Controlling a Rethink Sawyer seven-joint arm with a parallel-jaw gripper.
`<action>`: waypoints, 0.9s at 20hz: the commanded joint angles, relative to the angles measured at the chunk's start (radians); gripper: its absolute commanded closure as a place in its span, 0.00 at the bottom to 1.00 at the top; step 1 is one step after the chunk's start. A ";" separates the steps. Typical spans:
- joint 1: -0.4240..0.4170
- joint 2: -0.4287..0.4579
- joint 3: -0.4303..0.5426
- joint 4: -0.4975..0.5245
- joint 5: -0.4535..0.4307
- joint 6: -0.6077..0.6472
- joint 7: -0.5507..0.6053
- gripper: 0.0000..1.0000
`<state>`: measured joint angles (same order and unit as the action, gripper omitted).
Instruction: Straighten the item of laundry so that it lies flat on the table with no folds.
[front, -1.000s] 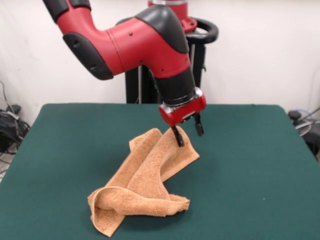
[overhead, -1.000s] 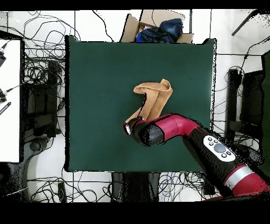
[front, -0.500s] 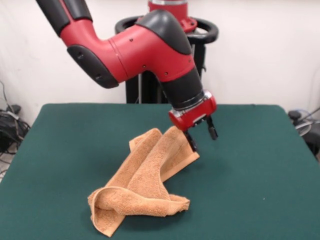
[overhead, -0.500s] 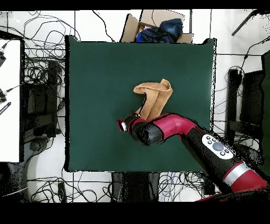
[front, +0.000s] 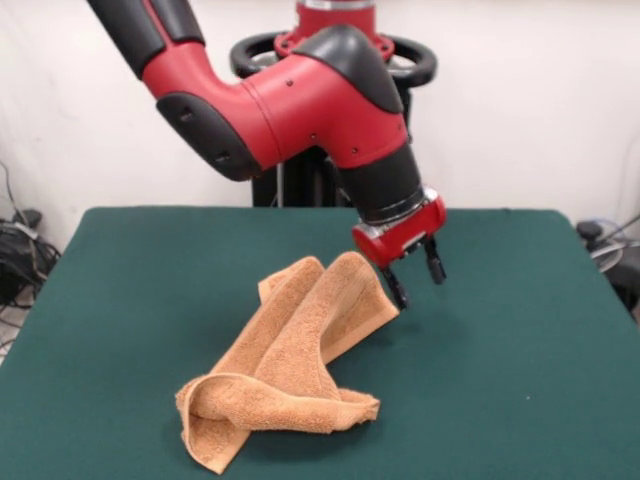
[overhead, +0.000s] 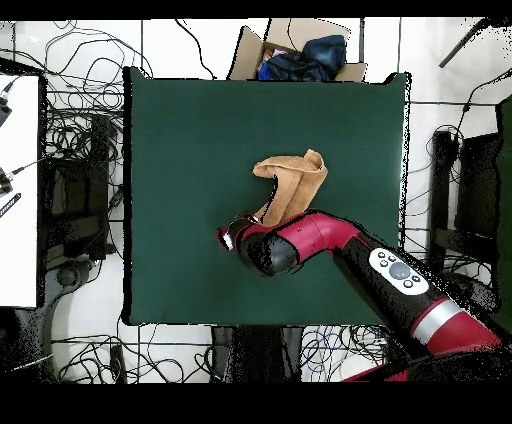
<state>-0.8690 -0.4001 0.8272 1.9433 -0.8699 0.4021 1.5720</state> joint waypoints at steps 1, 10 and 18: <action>0.048 0.002 -0.038 -0.130 -0.078 0.115 -0.196 0.00; 0.071 -0.012 -0.062 -0.143 -0.118 0.137 -0.199 0.00; 0.087 -0.032 -0.077 -0.148 -0.125 0.176 -0.208 0.00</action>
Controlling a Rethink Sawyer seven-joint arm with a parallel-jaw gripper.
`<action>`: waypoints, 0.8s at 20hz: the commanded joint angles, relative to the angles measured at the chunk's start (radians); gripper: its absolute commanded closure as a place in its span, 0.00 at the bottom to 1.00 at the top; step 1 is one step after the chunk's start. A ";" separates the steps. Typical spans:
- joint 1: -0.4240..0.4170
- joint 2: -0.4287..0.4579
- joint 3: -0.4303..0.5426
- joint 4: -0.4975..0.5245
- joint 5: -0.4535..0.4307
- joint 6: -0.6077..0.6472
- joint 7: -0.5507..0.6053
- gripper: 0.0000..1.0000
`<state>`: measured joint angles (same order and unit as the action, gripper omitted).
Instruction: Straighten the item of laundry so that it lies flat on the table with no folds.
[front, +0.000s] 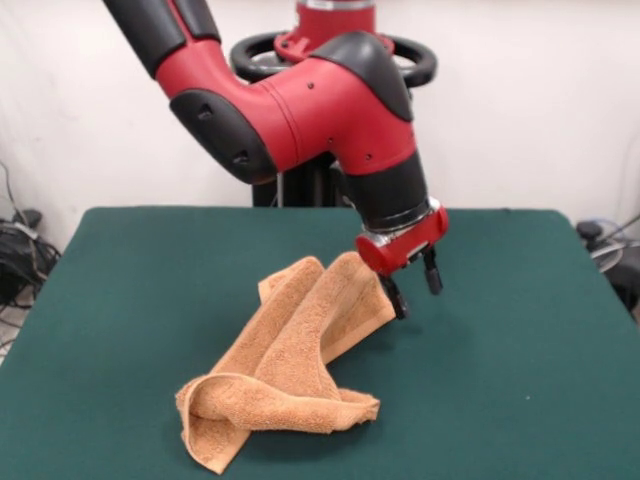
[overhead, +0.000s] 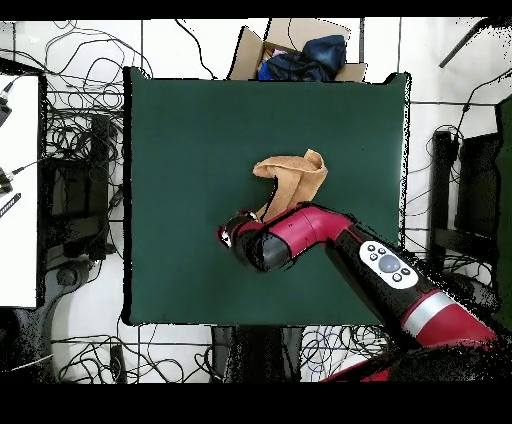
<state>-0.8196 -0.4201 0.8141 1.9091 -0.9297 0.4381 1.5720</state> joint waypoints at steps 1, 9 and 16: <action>0.039 -0.013 -0.065 -0.114 -0.064 0.145 -0.208 0.00; 0.051 0.006 -0.088 -0.129 -0.053 0.228 -0.216 0.00; 0.058 0.005 -0.093 -0.133 -0.069 0.248 -0.219 0.00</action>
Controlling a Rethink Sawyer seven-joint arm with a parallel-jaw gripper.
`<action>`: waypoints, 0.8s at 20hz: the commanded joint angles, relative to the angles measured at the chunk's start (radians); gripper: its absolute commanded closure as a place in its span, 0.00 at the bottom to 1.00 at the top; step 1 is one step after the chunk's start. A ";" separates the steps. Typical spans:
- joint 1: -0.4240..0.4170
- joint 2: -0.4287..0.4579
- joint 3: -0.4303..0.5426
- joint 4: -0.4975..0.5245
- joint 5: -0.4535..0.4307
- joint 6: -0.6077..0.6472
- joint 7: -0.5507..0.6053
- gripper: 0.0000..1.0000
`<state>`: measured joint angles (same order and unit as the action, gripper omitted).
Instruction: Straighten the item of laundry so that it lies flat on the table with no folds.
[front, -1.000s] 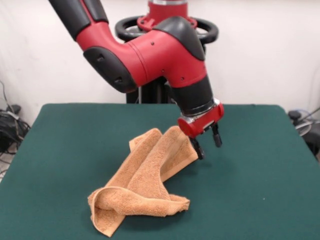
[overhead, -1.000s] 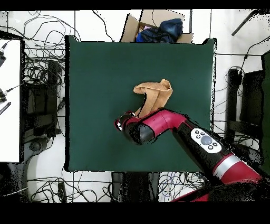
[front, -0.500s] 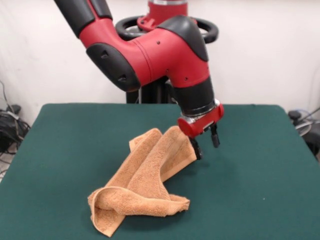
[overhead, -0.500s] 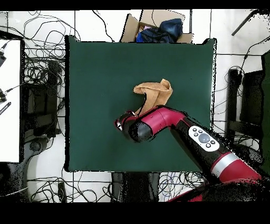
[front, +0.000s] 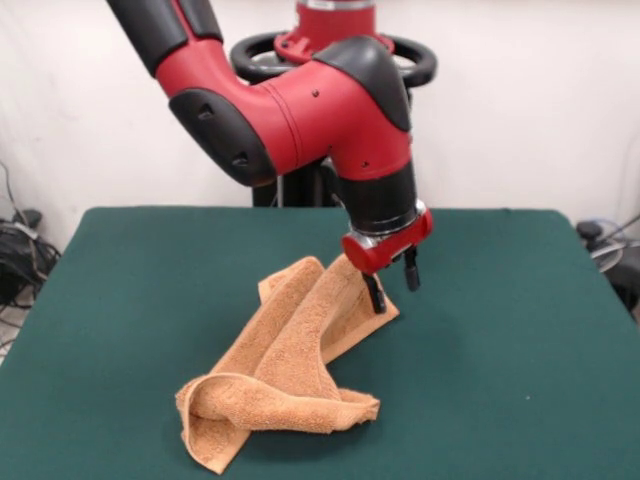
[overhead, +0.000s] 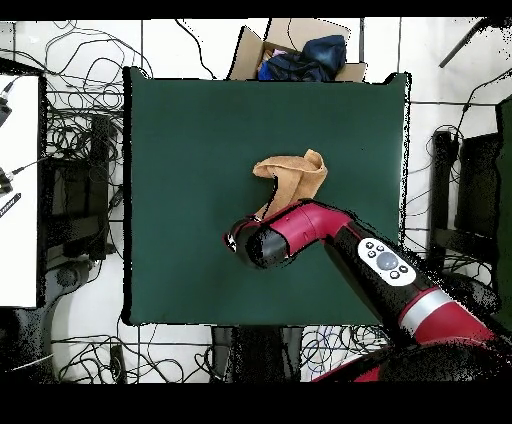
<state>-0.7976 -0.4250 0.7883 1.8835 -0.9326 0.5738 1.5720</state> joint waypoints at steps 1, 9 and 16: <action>0.035 0.012 -0.067 -0.109 -0.067 0.114 -0.220 0.00; 0.015 0.055 -0.065 -0.114 -0.076 0.091 -0.227 0.00; 0.013 0.079 -0.078 -0.128 -0.116 0.066 -0.237 0.00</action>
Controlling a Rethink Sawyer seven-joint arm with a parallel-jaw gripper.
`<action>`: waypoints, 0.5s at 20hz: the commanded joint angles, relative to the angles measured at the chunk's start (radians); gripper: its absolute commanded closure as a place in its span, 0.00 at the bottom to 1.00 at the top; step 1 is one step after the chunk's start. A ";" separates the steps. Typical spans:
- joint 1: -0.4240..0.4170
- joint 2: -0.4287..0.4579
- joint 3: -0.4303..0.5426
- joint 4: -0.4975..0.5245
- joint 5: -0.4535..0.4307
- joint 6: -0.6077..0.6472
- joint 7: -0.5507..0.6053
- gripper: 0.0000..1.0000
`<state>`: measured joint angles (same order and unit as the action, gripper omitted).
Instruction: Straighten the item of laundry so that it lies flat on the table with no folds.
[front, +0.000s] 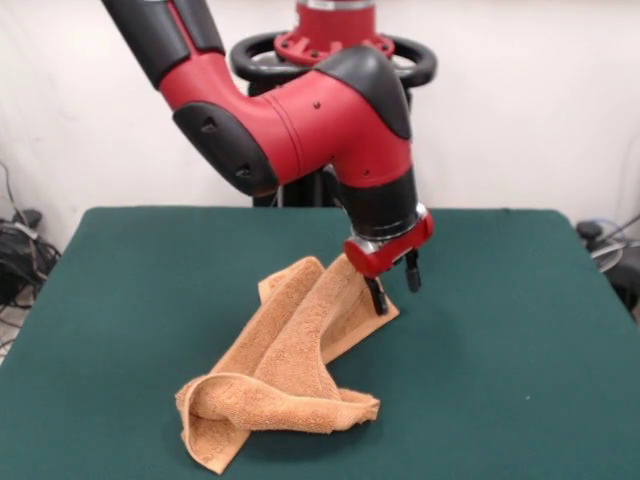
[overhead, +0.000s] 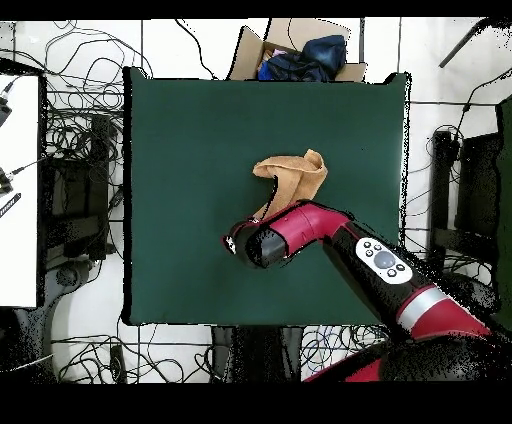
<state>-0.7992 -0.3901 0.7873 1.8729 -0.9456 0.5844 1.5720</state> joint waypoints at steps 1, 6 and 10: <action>0.017 0.041 -0.080 -0.119 -0.108 0.064 -0.239 0.00; 0.036 0.018 -0.097 -0.129 -0.144 0.085 -0.225 0.00; 0.055 -0.014 -0.109 -0.131 -0.155 0.117 -0.212 0.00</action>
<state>-0.7908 -0.3777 0.7703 1.8546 -1.0259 0.5840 1.5718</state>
